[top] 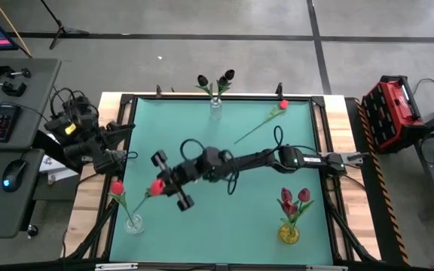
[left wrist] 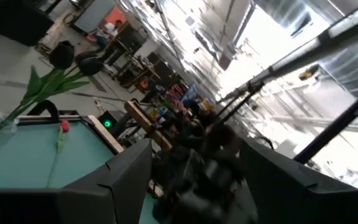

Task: Sort flowers into vase by color
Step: Put the bottom red tulip into the bottom transparent vase

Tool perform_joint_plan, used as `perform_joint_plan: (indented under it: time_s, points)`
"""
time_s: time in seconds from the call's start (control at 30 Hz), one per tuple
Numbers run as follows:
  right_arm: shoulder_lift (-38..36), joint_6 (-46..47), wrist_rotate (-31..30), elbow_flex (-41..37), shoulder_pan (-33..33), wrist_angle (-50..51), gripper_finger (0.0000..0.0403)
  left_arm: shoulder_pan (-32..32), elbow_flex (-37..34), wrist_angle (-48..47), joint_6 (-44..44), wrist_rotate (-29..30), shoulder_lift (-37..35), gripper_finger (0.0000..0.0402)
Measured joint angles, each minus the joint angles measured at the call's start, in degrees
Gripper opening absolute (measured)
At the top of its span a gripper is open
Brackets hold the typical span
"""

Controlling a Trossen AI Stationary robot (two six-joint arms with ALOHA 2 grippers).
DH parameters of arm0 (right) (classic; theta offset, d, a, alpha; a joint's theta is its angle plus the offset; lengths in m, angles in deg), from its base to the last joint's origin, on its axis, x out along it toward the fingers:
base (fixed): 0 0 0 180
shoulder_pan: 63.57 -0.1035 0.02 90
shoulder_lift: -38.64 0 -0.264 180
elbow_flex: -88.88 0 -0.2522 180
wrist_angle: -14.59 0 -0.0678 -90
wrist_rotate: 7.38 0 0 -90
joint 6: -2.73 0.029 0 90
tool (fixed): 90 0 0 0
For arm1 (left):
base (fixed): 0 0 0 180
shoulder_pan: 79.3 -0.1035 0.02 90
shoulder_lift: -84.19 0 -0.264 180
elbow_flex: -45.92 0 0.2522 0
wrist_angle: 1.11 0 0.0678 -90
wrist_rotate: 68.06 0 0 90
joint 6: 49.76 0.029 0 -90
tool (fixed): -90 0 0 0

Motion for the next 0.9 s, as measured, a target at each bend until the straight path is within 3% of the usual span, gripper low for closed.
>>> perform_joint_plan:
  time_s: [0.1,0.2,0.4,0.5,0.63,0.77,0.9]
  points:
    - [-2.20,1.93,2.06,-0.02,1.78,2.07,0.0000,2.71,2.27,0.00,3.56,0.45,0.00,0.0220]
    - [-5.47,1.10,5.14,0.00,3.44,10.74,0.0000,4.91,4.45,-0.08,6.75,0.48,0.00,0.0207]
    - [-14.41,-15.26,7.14,0.00,4.92,47.43,0.0000,7.70,6.17,-0.53,10.82,0.52,0.00,0.0195]
    - [-20.23,-24.58,3.30,0.00,4.93,68.58,0.0000,8.51,6.17,-0.91,11.84,0.55,0.00,0.0193]
    - [-26.05,-28.14,-3.42,0.02,4.93,91.79,0.0000,10.37,6.17,-3.24,11.91,2.09,0.00,0.0193]
    - [-29.88,-26.38,-8.41,0.02,4.45,107.60,0.0000,15.12,6.17,-4.00,12.54,13.18,0.04,0.0193]
    - [-31.31,-23.49,-11.92,0.02,2.91,116.33,0.0000,20.18,9.31,-3.49,15.12,13.37,0.00,0.0179]
